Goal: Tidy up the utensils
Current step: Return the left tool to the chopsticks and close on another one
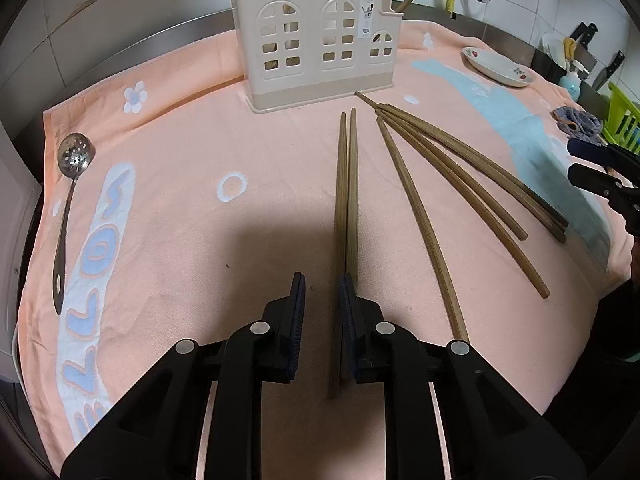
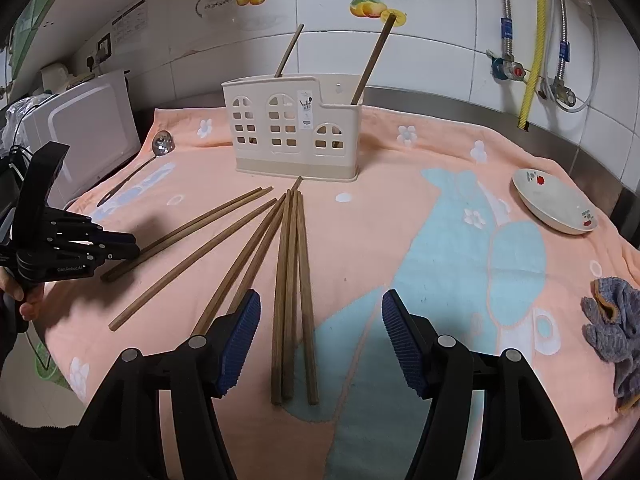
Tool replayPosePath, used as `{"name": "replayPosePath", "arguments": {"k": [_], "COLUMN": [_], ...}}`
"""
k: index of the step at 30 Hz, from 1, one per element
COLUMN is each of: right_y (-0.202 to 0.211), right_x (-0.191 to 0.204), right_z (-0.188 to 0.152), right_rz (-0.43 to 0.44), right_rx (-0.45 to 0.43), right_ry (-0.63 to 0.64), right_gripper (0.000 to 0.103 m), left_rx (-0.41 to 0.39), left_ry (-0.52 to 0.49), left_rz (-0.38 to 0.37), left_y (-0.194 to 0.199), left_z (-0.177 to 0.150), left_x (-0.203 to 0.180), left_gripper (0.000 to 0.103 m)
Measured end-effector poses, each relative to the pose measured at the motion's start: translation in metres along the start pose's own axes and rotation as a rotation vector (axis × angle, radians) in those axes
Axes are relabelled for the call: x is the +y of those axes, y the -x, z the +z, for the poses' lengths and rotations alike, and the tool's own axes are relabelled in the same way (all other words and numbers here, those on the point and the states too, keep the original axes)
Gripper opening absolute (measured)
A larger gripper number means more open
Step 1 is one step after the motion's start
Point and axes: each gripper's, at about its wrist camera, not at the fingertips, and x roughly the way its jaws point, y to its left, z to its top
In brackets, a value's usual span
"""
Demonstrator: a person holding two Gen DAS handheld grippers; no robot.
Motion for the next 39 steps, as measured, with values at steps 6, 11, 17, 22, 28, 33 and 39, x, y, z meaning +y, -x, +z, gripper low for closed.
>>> {"name": "replayPosePath", "arguments": {"k": [6, 11, 17, 22, 28, 33, 39], "right_y": [0.000, 0.000, -0.004, -0.005, -0.007, -0.009, -0.008], "right_x": [0.000, 0.000, 0.000, 0.000, 0.001, 0.002, 0.002], "right_z": [-0.001, -0.003, -0.011, -0.013, -0.014, -0.016, -0.018], "right_rz": [0.000, 0.001, 0.006, 0.009, 0.015, 0.018, 0.018], "right_rx": [0.001, 0.005, 0.025, 0.035, 0.047, 0.056, 0.063], "right_ry": [0.000, 0.002, -0.001, -0.001, 0.001, 0.000, 0.003], "right_gripper": [0.061, 0.061, 0.061, 0.060, 0.055, 0.054, 0.052], "left_rx": [0.002, 0.001, 0.001, 0.004, 0.001, 0.006, 0.020], "left_ry": [-0.014, -0.010, 0.004, -0.014, -0.026, -0.004, -0.049], "left_rz": [-0.004, -0.005, -0.010, -0.007, -0.009, -0.025, -0.007], "left_y": [-0.001, -0.002, -0.003, -0.004, -0.003, -0.006, -0.011], "left_z": [0.001, 0.001, 0.001, 0.002, 0.001, 0.002, -0.001], "left_x": [-0.002, 0.001, 0.006, 0.004, 0.000, 0.007, -0.005], "left_gripper": [0.017, 0.017, 0.018, 0.017, 0.010, 0.012, 0.012]}}
